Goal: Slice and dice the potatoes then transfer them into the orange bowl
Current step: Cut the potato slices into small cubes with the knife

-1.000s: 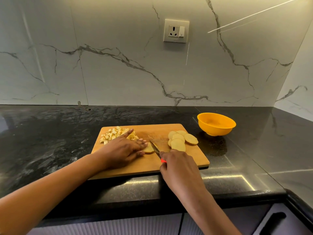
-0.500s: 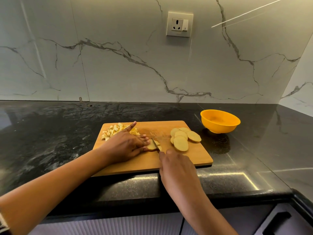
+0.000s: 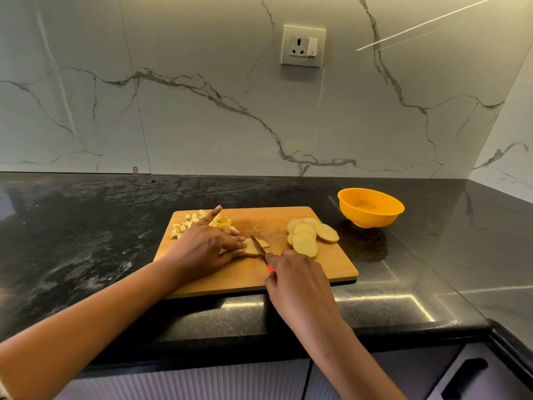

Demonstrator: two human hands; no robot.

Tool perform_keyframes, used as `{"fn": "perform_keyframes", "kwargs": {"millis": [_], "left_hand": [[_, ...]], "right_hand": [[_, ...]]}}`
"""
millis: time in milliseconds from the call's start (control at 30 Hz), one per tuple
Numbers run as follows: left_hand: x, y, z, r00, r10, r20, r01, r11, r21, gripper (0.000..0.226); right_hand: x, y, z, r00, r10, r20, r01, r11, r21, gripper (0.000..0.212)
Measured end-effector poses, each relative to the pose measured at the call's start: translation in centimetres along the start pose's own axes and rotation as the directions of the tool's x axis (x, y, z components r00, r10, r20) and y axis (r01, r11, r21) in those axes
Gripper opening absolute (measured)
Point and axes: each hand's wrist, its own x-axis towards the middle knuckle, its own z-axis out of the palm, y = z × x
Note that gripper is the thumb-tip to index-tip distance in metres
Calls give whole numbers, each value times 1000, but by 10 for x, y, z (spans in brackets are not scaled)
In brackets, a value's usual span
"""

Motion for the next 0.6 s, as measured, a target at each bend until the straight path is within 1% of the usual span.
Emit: {"fn": "perform_keyframes", "kwargs": {"millis": [67, 200, 267, 333, 433, 600], "left_hand": [[0, 0, 1, 1000, 1, -18, -2, 1000, -11, 68], [1, 0, 3, 998, 29, -49, -29, 1000, -7, 67], [1, 0, 2, 999, 24, -46, -25, 1000, -19, 68], [2, 0, 2, 999, 15, -38, -16, 999, -34, 69], [1, 0, 2, 999, 18, -41, -19, 999, -34, 69], [-2, -2, 3, 997, 10, -74, -10, 1000, -2, 65]], "right_hand": [[-1, -3, 2, 1000, 8, 18, -7, 1000, -26, 36], [12, -15, 7, 993, 16, 113, -2, 993, -120, 23], [17, -19, 7, 993, 13, 120, 2, 992, -127, 20], [11, -18, 6, 993, -6, 115, 21, 990, -137, 23], [-12, -11, 4, 994, -45, 99, 55, 994, -94, 35], [-15, -3, -5, 1000, -16, 1, 16, 1000, -19, 43]]}}
